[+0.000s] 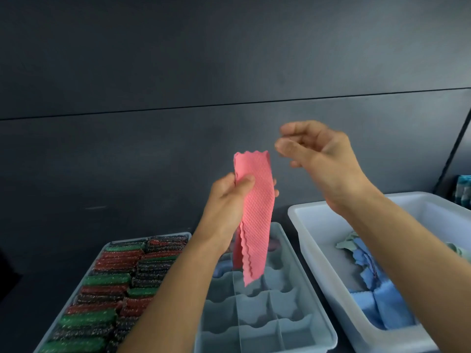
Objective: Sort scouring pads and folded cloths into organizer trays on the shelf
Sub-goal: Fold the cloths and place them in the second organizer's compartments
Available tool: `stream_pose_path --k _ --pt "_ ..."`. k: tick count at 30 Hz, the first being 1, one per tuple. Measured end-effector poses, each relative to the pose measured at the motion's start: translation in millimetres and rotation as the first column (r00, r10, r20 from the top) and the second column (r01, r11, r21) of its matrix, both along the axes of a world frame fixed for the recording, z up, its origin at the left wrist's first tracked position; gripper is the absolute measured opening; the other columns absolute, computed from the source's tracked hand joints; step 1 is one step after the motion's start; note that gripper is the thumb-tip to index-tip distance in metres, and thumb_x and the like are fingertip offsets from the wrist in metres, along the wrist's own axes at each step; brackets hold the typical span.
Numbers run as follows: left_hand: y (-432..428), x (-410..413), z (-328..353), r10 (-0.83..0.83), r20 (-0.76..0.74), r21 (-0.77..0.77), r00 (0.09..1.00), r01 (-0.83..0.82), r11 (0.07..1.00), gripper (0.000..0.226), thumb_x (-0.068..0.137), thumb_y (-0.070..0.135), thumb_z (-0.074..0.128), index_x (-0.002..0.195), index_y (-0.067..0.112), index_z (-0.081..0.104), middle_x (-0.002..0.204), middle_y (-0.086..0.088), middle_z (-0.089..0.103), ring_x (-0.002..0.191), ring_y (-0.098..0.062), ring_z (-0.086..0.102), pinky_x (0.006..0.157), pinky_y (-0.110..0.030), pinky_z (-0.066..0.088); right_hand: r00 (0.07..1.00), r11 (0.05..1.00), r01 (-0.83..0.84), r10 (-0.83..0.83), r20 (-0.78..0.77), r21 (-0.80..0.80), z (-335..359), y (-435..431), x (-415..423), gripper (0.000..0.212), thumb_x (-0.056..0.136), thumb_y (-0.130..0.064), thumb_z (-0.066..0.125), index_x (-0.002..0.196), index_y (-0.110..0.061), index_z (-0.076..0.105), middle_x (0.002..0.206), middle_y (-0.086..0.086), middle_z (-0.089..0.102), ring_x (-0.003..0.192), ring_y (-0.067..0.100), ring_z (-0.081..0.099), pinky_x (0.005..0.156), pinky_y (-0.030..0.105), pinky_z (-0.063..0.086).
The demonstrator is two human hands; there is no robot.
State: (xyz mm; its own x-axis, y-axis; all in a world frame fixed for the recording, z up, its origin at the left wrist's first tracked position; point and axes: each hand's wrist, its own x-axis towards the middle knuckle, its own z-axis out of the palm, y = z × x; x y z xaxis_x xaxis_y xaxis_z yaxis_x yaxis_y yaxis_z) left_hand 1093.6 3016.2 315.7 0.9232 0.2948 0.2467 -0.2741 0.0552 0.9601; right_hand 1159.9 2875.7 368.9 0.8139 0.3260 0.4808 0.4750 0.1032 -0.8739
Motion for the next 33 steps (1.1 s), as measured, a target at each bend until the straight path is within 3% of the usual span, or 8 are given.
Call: stream_pose_path --k 3,5,8,12,18,25,29,33 --pt "2 0 1 -0.114 0.016 -0.040 0.993 0.114 0.993 0.029 0.104 0.014 0.040 0.115 0.002 0.063 0.102 -0.018 0.074 0.092 -0.033 0.073 0.080 -0.039 0.060 0.994 0.979 -0.099 0.088 -0.068 -0.179 -3 -6 5 0.041 0.075 -0.030 0.076 0.111 -0.014 0.066 0.097 -0.001 0.070 0.083 0.004 0.065 0.072 0.019 0.047" --pt "0 0 3 -0.153 0.032 -0.013 0.988 0.154 0.988 0.032 0.103 0.017 0.040 0.116 0.002 0.065 0.103 -0.021 0.073 0.094 -0.039 0.071 0.084 -0.043 0.058 0.974 0.946 -0.220 0.198 -0.115 -0.237 -6 -3 1 0.036 0.074 -0.026 0.075 0.099 -0.002 0.068 0.085 0.007 0.068 0.072 0.014 0.062 0.064 0.030 0.049" --pt "1 2 2 -0.209 0.015 0.012 0.978 0.209 0.978 0.039 0.104 0.030 0.039 0.112 0.007 0.069 0.108 -0.023 0.071 0.101 -0.042 0.069 0.094 -0.049 0.052 0.978 0.970 -0.197 0.186 -0.091 -0.141 -8 3 0 0.022 0.080 -0.009 0.073 0.083 0.009 0.061 0.061 0.005 0.059 0.050 0.016 0.051 0.045 0.031 0.040" --pt "2 2 -9 -0.226 -0.068 0.120 0.972 0.233 0.965 0.064 0.083 0.071 0.053 0.122 0.021 0.064 0.117 -0.012 0.070 0.109 -0.037 0.066 0.096 -0.062 0.048 1.000 1.000 -0.019 0.018 -0.009 -0.018 -1 9 2 0.023 0.082 -0.007 0.072 0.069 -0.007 0.053 0.058 -0.003 0.058 0.051 0.010 0.055 0.047 0.021 0.042" --pt "-16 -4 -25 -0.161 -0.053 0.121 0.986 0.166 0.979 0.021 0.088 0.016 0.069 0.104 0.003 0.067 0.103 -0.018 0.074 0.098 -0.036 0.070 0.092 -0.050 0.055 0.990 0.993 0.111 -0.114 0.083 0.041 2 15 7 0.020 0.083 -0.011 0.070 0.080 -0.001 0.054 0.070 0.012 0.051 0.062 0.018 0.049 0.052 0.029 0.040" --pt "-3 -2 -34 -0.281 -0.309 0.034 0.909 0.306 0.951 0.036 0.102 0.033 0.046 0.109 0.006 0.069 0.103 -0.014 0.075 0.094 -0.030 0.073 0.088 -0.042 0.057 0.989 0.999 -0.042 0.044 0.143 -0.015 3 -1 7 0.020 0.082 -0.010 0.074 0.073 -0.010 0.056 0.059 -0.008 0.064 0.055 0.004 0.061 0.052 0.018 0.047" --pt "6 7 -37 -0.334 -0.360 -0.269 0.871 0.246 0.931 0.042 0.104 0.033 0.037 0.118 0.004 0.063 0.109 -0.022 0.071 0.100 -0.038 0.069 0.092 -0.045 0.054 0.951 0.986 -0.119 0.147 0.271 -0.118 -19 -7 -4 0.014 0.079 -0.007 0.075 0.074 -0.009 0.062 0.065 -0.009 0.064 0.061 0.000 0.058 0.063 0.014 0.046" --pt "20 16 -37 -0.302 -0.343 -0.438 0.889 0.134 0.889 0.045 0.105 0.030 0.030 0.105 0.005 0.066 0.083 -0.013 0.072 0.072 -0.025 0.070 0.085 -0.040 0.051 0.888 0.939 -0.012 0.169 0.428 -0.345 -57 -11 -12 0.013 0.078 -0.023 0.078 0.077 -0.014 0.069 0.076 -0.011 0.069 0.073 -0.001 0.062 0.079 0.019 0.045"
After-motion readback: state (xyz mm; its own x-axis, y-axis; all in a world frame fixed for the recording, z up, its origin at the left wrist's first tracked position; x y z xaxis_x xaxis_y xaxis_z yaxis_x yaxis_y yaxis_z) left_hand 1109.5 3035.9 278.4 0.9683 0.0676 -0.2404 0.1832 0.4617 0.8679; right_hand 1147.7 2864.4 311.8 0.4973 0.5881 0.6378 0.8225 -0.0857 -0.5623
